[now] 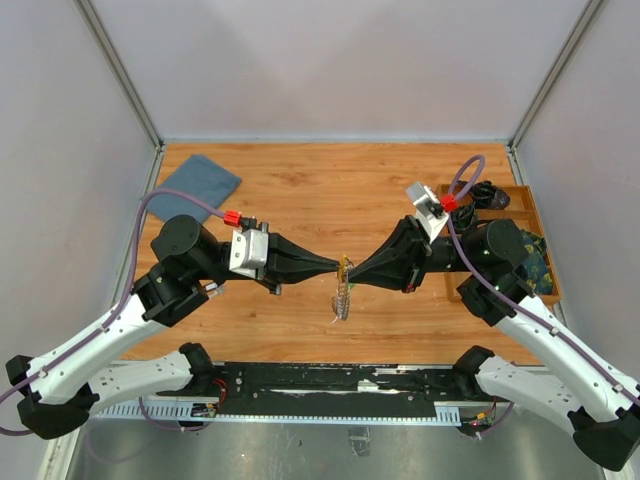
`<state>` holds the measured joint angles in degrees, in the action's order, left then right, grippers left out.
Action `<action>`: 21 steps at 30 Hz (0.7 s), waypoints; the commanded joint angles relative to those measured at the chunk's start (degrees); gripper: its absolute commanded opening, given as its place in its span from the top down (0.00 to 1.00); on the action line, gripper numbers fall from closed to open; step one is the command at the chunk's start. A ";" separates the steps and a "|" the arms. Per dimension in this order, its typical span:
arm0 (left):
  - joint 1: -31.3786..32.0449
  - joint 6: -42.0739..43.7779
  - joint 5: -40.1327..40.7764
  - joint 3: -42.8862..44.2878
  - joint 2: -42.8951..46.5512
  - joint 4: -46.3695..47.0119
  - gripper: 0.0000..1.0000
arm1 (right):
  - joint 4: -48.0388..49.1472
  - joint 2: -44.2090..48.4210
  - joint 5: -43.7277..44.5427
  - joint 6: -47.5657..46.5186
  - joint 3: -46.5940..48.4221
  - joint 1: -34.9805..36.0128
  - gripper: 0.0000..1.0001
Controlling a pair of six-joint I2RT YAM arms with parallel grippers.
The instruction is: Put the keys on the keyring
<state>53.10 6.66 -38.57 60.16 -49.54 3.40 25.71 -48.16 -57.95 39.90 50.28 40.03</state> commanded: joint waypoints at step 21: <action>1.38 2.16 1.56 1.85 0.05 0.94 0.99 | 6.19 0.07 5.96 5.03 -1.72 0.96 0.99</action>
<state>53.78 7.81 -37.36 60.23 -49.98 3.38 28.21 -48.93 -55.44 43.20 49.36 40.53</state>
